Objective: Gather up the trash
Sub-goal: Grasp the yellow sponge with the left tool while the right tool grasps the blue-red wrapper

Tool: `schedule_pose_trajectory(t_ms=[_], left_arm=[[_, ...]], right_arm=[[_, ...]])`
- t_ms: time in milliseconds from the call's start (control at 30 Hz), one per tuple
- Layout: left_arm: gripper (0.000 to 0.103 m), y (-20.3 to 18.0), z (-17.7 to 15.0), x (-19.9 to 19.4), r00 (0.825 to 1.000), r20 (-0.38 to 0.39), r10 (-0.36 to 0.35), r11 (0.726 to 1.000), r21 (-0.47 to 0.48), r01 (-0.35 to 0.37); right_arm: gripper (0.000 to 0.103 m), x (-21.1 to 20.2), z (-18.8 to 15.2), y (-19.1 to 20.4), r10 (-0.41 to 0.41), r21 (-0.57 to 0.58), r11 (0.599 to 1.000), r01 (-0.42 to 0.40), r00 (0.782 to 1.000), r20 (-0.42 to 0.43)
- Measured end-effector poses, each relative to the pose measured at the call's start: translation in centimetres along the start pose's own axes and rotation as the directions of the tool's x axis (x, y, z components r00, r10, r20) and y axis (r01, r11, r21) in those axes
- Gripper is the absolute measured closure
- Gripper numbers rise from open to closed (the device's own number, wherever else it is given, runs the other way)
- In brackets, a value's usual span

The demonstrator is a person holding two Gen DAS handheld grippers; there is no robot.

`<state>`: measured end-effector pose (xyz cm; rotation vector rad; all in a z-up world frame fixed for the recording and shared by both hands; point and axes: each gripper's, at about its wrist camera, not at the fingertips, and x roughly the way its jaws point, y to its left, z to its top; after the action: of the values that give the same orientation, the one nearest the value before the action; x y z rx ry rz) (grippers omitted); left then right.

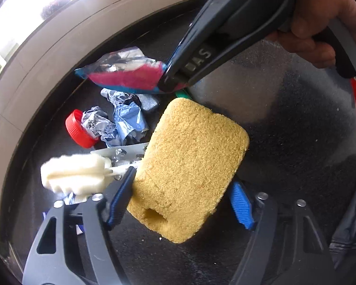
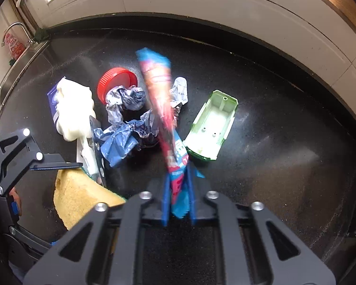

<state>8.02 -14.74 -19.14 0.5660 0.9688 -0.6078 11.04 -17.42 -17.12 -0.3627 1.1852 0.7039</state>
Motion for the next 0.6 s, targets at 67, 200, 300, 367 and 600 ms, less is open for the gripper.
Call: schedule_pose_trajectory(t_ms=[67, 200, 300, 367, 600], left_arm=[[0.04, 0.5, 0.2, -0.5, 1.0, -0.004, 0.007, 1.0, -0.027, -0.007], [0.042, 1.7, 0.3, -3.9, 0.999, 0.039, -0.014, 0.991, -0.129, 0.019], [0.042, 2.4, 0.2, -6.6, 0.997, 0.07, -0.015, 0.979, -0.203, 0.029], [0.042, 2.5, -0.3, -8.5, 0.996, 0.086, -0.015, 0.963, -0.266, 0.037], [0.042, 2.7, -2.0, -13.0, 0.994, 0.109, 0.027, 0.917, -0.399, 0.019]], right_arm=[[0.094, -1.2, -0.1, 0.0, 0.0, 0.013, 1.0, -0.001, 1.0, 0.026], [0.094, -4.5, -0.5, 0.2, -0.004, 0.04, 0.999, 0.001, 0.997, 0.081], [0.094, -7.2, -1.0, 0.4, -0.01, 0.078, 0.997, 0.001, 0.994, 0.112], [0.094, -9.0, -1.6, 0.7, -0.015, 0.099, 0.995, 0.002, 0.991, 0.132], [0.094, -12.1, -3.0, 2.6, -0.037, 0.123, 0.992, 0.017, 0.986, 0.162]])
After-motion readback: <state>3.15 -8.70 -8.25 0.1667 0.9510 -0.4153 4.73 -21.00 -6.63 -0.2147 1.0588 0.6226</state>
